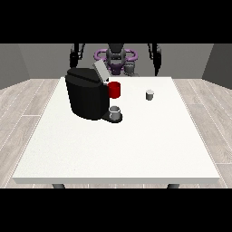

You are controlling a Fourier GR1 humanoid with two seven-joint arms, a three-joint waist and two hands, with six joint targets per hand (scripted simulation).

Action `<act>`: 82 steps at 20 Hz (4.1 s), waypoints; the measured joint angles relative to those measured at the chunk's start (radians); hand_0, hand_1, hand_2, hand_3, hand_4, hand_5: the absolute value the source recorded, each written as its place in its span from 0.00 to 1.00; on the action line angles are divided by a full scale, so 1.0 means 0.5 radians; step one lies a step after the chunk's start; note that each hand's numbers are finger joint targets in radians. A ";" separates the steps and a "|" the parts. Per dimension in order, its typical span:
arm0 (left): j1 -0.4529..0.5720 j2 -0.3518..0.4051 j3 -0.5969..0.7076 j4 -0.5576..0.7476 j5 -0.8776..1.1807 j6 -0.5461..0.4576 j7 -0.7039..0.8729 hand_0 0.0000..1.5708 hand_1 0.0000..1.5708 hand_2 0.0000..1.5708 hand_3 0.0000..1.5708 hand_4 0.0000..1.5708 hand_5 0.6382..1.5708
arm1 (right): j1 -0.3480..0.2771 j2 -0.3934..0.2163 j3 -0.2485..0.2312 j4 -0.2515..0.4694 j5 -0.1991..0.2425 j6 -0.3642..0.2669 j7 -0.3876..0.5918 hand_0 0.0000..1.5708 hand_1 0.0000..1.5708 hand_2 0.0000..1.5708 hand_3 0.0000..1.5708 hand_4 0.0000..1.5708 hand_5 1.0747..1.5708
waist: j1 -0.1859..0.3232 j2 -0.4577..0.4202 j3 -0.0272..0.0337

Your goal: Insert the coffee pod into the coffee machine and close the lid

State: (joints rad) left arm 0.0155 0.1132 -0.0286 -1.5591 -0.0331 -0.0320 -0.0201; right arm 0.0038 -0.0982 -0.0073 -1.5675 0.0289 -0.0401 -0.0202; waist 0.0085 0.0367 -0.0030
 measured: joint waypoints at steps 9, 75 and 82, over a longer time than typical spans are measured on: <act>-0.047 0.352 -0.006 0.007 -0.213 -0.231 -0.204 0.00 0.00 0.00 0.00 0.00 1.00 | -0.027 -0.017 -0.061 0.080 0.043 -0.045 -0.050 0.00 0.00 0.00 0.00 0.00 1.00 | -0.036 -0.028 0.006; -1.373 0.443 -0.080 1.577 -1.525 -0.396 -0.464 0.89 0.89 0.89 0.85 0.34 1.00 | -0.527 0.087 -0.051 0.900 0.293 -0.301 -0.037 0.00 0.00 0.00 0.00 0.00 1.00 | -0.178 0.076 0.006; -1.554 0.396 -0.030 1.525 -1.501 -0.590 -0.321 0.90 0.90 0.89 0.85 0.34 1.00 | -0.545 0.109 -0.013 0.910 0.318 -0.290 -0.054 0.00 0.00 0.00 0.00 0.00 1.00 | -0.237 0.034 0.006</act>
State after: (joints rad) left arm -0.7615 0.3113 -0.0437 -0.7965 -0.7836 -0.3270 -0.1808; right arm -0.2685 -0.0436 -0.0137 -1.1127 0.1877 -0.1852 -0.0471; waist -0.1099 0.0535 0.0001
